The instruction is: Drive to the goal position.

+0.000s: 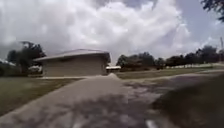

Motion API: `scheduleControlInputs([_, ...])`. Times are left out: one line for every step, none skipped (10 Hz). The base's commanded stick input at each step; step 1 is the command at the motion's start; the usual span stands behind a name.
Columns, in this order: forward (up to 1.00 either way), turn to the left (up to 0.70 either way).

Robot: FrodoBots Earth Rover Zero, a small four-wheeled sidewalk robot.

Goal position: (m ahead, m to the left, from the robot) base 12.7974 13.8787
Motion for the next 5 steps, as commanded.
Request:
scheduleControlInputs([0.85,0.34])
scheduleControlInputs([0.85,0.31])
scheduleControlInputs([0.85,0.07])
scheduleControlInputs([0.85,0.0])
scheduleControlInputs([0.85,0.0])
